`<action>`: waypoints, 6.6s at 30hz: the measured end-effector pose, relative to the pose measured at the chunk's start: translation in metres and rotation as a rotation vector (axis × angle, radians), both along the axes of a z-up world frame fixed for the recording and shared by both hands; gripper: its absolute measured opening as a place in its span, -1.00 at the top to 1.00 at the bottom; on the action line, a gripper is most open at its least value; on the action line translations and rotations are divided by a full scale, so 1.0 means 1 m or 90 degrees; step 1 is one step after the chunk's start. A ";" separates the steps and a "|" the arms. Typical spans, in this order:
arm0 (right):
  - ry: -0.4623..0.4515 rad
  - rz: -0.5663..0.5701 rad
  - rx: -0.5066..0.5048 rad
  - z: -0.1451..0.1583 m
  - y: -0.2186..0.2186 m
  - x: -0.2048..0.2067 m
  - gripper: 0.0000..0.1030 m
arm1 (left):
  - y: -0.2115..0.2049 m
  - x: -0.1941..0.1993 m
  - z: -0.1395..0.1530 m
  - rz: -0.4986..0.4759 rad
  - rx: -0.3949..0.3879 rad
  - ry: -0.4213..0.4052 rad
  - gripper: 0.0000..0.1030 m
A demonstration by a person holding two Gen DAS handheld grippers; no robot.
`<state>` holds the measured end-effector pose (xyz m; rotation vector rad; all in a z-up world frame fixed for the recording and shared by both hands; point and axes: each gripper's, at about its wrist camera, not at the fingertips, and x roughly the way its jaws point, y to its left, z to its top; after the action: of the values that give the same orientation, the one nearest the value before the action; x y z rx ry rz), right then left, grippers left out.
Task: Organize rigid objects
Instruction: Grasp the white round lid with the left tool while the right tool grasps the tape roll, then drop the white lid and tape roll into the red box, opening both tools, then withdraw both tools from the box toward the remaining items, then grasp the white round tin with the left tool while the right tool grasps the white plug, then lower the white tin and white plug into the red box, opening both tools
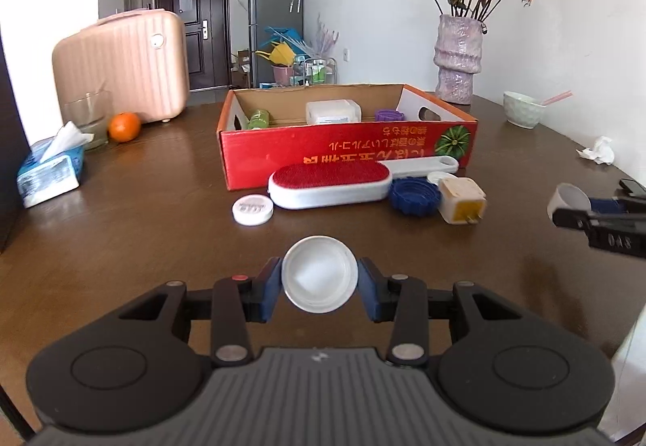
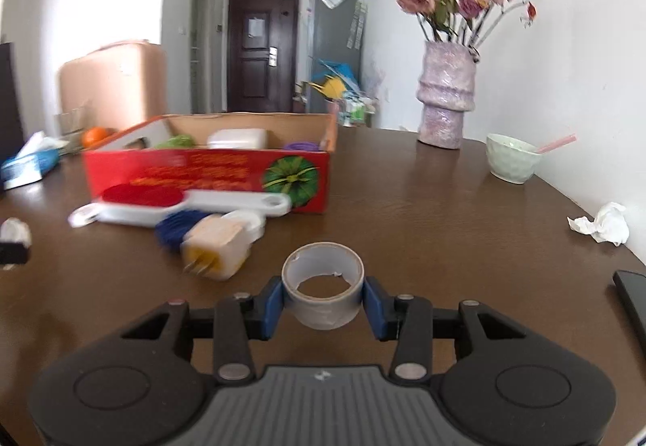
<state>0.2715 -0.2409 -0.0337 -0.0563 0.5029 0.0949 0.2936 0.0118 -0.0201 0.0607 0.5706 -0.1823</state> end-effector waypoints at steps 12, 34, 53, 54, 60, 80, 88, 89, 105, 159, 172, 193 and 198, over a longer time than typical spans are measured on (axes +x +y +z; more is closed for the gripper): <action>-0.045 0.024 0.022 0.023 0.003 -0.066 0.19 | -0.009 -0.055 0.026 -0.012 -0.006 -0.056 0.21; -0.034 0.162 0.079 0.084 0.021 0.118 0.19 | -0.001 0.155 0.077 -0.116 -0.035 -0.012 0.21; 0.198 0.124 0.126 0.034 0.057 0.423 -0.09 | -0.007 0.405 0.020 -0.072 -0.004 0.171 -0.14; 0.193 0.128 0.127 0.034 0.057 0.423 -0.15 | -0.006 0.404 0.021 -0.077 -0.007 0.166 -0.26; 0.167 0.127 0.111 0.056 0.050 0.407 -0.24 | 0.009 0.385 0.034 -0.052 -0.004 0.153 -0.47; 0.036 0.061 0.090 0.158 0.004 0.123 -0.70 | 0.084 0.101 0.140 0.042 0.008 -0.053 -1.00; -0.055 0.056 0.081 0.152 0.028 0.007 -0.75 | 0.099 -0.015 0.133 0.051 -0.015 -0.139 -1.00; -0.061 0.049 0.082 0.149 0.030 -0.006 -0.75 | 0.100 -0.029 0.130 0.050 -0.020 -0.146 -1.00; -0.073 0.040 0.109 0.066 0.038 -0.179 -0.97 | 0.086 -0.166 0.053 -0.035 -0.030 -0.106 -1.00; 0.100 0.030 0.011 0.000 0.062 0.117 0.21 | 0.037 0.065 -0.013 -0.056 -0.060 0.061 0.22; 0.034 0.035 0.070 0.027 0.052 0.026 0.27 | 0.043 0.003 0.025 -0.027 -0.063 0.008 0.22; -0.045 0.075 0.051 0.075 0.034 0.045 0.26 | 0.034 0.062 0.084 -0.072 -0.098 -0.062 0.22; 0.015 0.122 0.033 0.089 0.039 0.179 0.26 | 0.020 0.205 0.085 -0.089 -0.095 0.012 0.22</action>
<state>0.4507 -0.2015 0.0556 -0.0519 0.5179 0.2964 0.4985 0.0318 0.0646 -0.0461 0.5699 -0.3611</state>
